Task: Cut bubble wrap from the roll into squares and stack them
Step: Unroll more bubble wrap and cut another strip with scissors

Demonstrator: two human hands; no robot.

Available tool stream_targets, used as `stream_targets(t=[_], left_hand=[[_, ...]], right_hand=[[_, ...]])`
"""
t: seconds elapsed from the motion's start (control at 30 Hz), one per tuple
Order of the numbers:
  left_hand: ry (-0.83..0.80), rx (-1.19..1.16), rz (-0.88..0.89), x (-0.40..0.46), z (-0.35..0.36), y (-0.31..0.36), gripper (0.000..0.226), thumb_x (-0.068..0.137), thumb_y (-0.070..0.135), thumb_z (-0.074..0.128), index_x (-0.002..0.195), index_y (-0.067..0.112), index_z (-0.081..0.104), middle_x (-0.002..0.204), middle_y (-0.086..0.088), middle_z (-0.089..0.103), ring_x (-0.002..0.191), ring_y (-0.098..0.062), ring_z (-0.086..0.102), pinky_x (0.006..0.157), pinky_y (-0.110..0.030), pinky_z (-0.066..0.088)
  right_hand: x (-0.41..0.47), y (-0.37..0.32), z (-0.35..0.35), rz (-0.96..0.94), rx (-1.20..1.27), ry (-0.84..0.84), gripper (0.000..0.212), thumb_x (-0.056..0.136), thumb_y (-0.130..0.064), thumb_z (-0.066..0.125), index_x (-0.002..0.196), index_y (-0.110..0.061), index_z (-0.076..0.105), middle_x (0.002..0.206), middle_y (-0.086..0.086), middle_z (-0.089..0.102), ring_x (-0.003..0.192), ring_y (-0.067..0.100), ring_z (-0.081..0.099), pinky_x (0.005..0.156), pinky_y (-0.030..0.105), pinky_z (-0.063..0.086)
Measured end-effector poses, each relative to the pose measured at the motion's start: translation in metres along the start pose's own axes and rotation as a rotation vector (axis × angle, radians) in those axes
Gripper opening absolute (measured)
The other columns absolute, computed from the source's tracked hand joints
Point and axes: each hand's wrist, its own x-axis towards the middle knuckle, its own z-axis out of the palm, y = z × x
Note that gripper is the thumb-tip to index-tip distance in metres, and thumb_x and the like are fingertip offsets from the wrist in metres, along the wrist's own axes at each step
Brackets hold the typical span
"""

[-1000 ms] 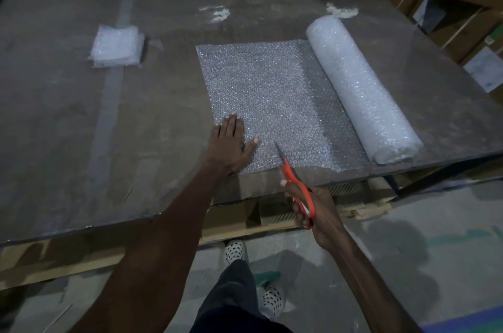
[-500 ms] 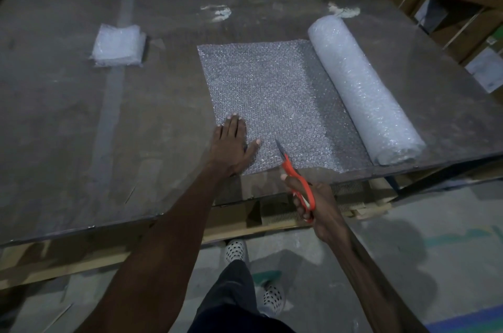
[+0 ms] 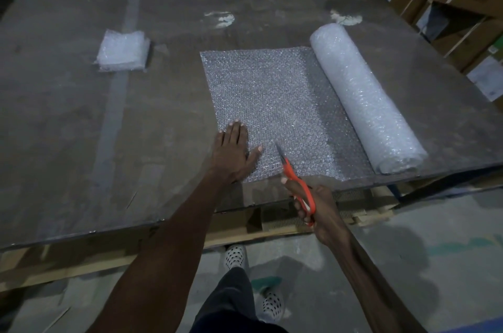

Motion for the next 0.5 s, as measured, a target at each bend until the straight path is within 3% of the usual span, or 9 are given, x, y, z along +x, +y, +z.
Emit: stream_targets(t=[0.3, 0.5], left_hand=[[0.014, 0.014, 0.001, -0.0010, 0.0003, -0.0001, 0.087, 0.096, 0.066, 0.009, 0.158, 0.006, 0.009, 0.167, -0.015, 0.005, 0.154, -0.027, 0.001, 0.124, -0.047, 0.003], [0.005, 0.002, 0.001, -0.0009, 0.0007, -0.0003, 0.087, 0.096, 0.067, 0.008, 0.159, 0.007, 0.007, 0.167, -0.014, 0.002, 0.154, -0.026, -0.001, 0.124, -0.047, 0.003]], right_hand=[[0.0088, -0.0074, 0.0057, 0.005, 0.002, 0.018, 0.042, 0.076, -0.039, 0.088, 0.091, -0.001, 0.076, 0.053, 0.003, 0.056, 0.038, 0.010, 0.043, 0.036, 0.018, 0.032], [0.0074, -0.0087, 0.0036, 0.006, -0.001, 0.003, 0.030, 0.078, -0.034, 0.087, 0.076, -0.009, 0.070, 0.053, 0.005, 0.053, 0.038, 0.010, 0.041, 0.036, 0.018, 0.031]])
